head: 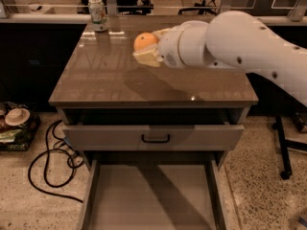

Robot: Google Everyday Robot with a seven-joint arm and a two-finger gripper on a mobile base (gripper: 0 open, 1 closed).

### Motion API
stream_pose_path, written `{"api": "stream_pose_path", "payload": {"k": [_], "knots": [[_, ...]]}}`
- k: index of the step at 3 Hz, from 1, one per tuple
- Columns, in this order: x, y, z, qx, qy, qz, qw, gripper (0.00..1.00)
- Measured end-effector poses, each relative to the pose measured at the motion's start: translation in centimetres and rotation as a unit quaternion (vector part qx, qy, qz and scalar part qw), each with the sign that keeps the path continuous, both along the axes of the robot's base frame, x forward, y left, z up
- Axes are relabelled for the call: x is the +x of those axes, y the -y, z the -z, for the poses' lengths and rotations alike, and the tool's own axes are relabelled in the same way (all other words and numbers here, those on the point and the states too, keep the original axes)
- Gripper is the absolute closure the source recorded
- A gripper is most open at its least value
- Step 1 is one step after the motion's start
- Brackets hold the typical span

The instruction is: Place orange into middle drawer

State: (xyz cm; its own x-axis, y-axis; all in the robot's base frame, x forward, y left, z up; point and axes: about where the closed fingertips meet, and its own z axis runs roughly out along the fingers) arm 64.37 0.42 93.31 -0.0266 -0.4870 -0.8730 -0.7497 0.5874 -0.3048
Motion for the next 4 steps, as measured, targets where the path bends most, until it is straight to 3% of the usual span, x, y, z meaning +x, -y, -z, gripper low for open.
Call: {"api": "stream_pose_path", "payload": {"k": [1, 2, 3, 4], "knots": [[-5.2, 0.4, 3.6, 0.040, -0.014, -0.021, 0.9989, 1.00], [-8.8, 0.2, 6.7, 0.070, -0.014, -0.024, 0.9971, 1.00], [-12.6, 4.3, 8.8, 0.110, -0.008, 0.000, 0.9939, 1.00], [-12.6, 4.3, 8.8, 0.110, -0.008, 0.000, 0.9939, 1.00]]}}
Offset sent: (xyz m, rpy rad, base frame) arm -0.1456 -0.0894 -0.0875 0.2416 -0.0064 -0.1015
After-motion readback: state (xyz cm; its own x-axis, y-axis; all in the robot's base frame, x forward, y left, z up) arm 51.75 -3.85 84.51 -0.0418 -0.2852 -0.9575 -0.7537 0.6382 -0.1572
